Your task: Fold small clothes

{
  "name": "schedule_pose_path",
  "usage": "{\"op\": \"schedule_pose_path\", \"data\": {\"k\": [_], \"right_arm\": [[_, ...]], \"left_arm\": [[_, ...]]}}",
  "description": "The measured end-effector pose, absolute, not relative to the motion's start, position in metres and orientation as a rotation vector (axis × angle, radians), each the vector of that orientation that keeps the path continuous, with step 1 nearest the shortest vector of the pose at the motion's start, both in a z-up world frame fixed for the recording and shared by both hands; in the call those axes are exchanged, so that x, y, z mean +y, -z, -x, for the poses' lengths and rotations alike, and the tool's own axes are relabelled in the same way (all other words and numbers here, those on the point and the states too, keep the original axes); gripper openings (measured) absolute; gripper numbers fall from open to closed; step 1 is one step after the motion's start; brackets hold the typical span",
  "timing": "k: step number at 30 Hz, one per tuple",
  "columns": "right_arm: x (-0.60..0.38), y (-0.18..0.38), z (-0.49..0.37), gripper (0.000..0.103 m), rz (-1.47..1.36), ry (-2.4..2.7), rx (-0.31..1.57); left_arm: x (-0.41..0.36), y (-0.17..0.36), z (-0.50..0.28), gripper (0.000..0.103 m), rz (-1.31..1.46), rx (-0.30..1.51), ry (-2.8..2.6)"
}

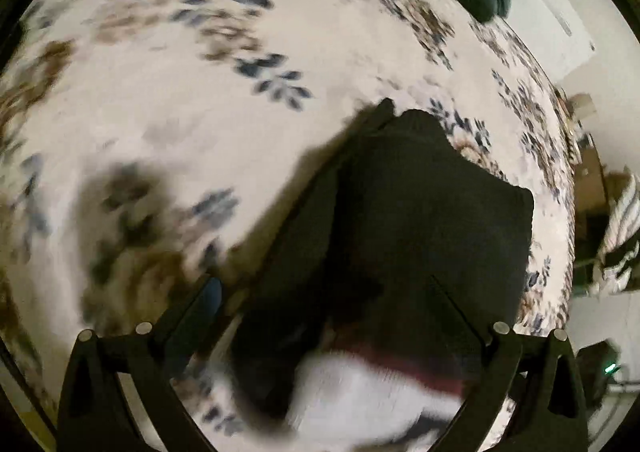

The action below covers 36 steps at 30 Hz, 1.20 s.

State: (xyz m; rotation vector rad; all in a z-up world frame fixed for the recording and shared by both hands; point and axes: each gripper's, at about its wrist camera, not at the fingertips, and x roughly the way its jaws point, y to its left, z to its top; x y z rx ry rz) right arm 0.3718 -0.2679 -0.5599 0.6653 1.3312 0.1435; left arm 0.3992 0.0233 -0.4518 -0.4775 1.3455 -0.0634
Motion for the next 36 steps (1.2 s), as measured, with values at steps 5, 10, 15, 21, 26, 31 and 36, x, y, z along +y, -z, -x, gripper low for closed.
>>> {"op": "schedule_pose_path", "data": {"k": [5,10,15,21,26,31,36], "right_arm": [[-0.273,0.6,-0.358,0.087,-0.652,-0.121,1.479],[-0.28,0.567,-0.365,0.087,-0.595,-0.095,1.505],[-0.259,0.5,-0.422,0.087,-0.444,-0.252,1.433],[-0.159,0.496,-0.532,0.087,-0.179,-0.357,1.494],[-0.073,0.551,-0.572,0.086,-0.131,-0.379,1.721],[-0.056,0.595,-0.585,0.032,-0.083,-0.201,1.787],[-0.089,0.564,-0.592,0.016,-0.258,-0.114,1.675]], "left_arm": [[-0.003,0.503,-0.463,0.074,0.324,1.522,0.136],[0.013,0.467,-0.468,0.073,0.39,1.433,0.121],[0.042,0.414,-0.395,0.073,0.438,1.256,0.055],[0.042,0.45,-0.327,0.073,0.497,1.292,-0.055],[0.046,0.472,-0.316,0.075,0.58,1.263,-0.11],[0.048,0.48,-0.317,0.075,0.588,1.259,-0.11],[0.052,0.487,-0.311,0.075,0.619,1.253,-0.092]]}}
